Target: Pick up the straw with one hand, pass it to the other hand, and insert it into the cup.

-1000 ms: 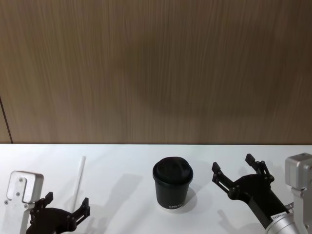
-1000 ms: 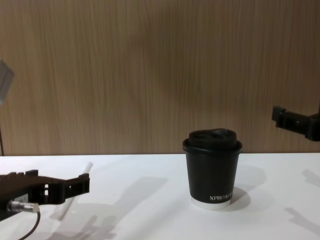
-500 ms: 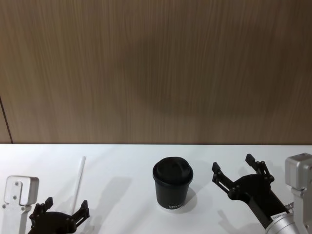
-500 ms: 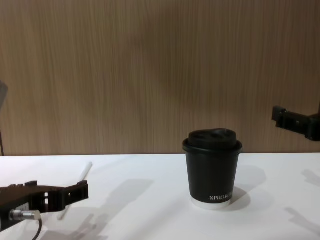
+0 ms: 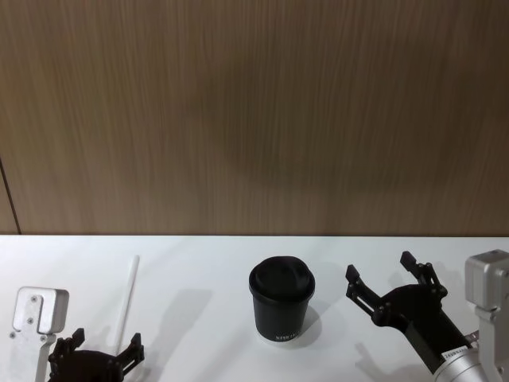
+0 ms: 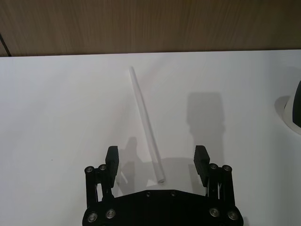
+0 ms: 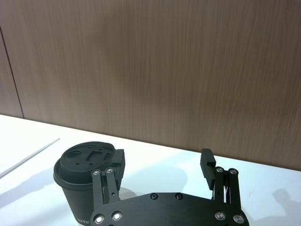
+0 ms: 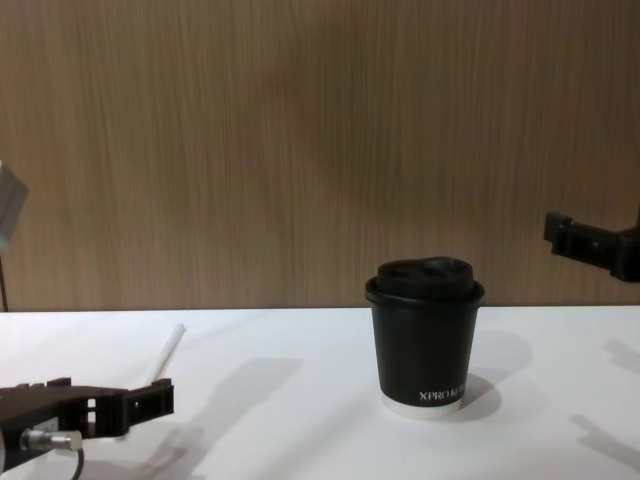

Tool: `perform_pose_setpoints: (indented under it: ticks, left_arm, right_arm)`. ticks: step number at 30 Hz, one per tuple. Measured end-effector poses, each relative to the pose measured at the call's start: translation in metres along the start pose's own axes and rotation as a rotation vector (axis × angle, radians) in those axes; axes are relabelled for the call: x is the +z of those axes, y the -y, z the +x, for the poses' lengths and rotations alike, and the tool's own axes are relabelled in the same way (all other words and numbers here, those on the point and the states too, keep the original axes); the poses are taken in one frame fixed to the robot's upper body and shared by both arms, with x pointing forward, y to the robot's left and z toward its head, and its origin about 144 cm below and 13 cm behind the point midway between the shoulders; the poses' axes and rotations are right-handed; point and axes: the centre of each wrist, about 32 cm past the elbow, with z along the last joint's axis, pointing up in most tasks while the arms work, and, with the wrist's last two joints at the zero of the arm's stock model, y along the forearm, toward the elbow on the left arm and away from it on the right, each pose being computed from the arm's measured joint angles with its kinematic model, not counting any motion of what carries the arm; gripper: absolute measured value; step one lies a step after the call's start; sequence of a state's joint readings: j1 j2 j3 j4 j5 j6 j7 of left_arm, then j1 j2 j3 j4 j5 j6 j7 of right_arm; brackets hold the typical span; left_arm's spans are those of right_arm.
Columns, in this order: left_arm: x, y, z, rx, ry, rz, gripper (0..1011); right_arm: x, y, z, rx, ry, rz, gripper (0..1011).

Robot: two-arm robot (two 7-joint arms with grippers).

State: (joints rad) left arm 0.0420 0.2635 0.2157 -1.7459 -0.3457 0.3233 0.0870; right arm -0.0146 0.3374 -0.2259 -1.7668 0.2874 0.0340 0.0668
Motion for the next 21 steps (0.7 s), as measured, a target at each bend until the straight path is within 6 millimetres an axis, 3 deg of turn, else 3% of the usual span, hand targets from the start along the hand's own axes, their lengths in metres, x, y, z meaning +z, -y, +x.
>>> perform_pose_setpoints:
  ticks: [21]
  left_arm:
    - [0.0004, 0.0079, -0.0025, 0.006, 0.01, 0.059, 1003]
  right_arm:
    - [0.0, 0.0, 0.0, 0.0, 0.0, 0.0, 1001]
